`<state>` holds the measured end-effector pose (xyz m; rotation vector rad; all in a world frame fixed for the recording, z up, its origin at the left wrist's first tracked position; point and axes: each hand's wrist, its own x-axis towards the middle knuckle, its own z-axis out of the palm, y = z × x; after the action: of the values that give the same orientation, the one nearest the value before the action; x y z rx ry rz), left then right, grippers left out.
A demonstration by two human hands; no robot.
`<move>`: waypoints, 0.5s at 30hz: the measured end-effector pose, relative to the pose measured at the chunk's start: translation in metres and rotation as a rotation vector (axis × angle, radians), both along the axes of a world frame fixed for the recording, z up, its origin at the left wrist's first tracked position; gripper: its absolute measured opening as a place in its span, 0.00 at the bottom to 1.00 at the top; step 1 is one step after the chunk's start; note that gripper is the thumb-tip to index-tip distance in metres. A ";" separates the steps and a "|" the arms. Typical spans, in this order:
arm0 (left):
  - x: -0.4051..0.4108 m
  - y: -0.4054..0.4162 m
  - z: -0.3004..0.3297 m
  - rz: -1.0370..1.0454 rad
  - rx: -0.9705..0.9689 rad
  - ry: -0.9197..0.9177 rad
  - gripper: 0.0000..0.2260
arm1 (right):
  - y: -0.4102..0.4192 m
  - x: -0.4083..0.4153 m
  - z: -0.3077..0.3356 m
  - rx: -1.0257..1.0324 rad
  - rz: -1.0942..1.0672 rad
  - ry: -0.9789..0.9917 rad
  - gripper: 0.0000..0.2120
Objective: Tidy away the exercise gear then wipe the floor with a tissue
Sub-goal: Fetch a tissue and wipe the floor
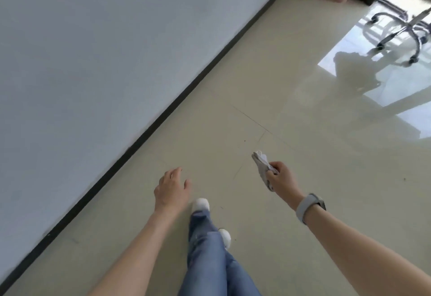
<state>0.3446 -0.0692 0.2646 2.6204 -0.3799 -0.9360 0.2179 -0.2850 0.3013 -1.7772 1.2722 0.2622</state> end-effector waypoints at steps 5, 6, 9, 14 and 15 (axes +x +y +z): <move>0.059 -0.049 -0.057 0.097 0.054 0.053 0.20 | -0.069 0.082 -0.059 0.037 0.112 0.029 0.08; 0.073 -0.064 -0.078 0.100 0.059 0.065 0.21 | -0.083 0.097 -0.079 0.042 0.126 0.025 0.10; 0.101 -0.102 -0.135 0.182 0.078 0.135 0.21 | -0.124 0.134 -0.143 0.095 0.171 0.068 0.14; 0.115 -0.143 -0.219 0.270 0.130 0.185 0.22 | -0.177 0.176 -0.244 0.105 0.329 0.177 0.20; 0.116 -0.150 -0.236 0.292 0.144 0.197 0.22 | -0.187 0.186 -0.264 0.101 0.360 0.188 0.20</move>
<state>0.4611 -0.2192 0.0285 2.5817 0.1210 -1.1392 0.4036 -0.4721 0.0372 -1.9206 1.0368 0.6987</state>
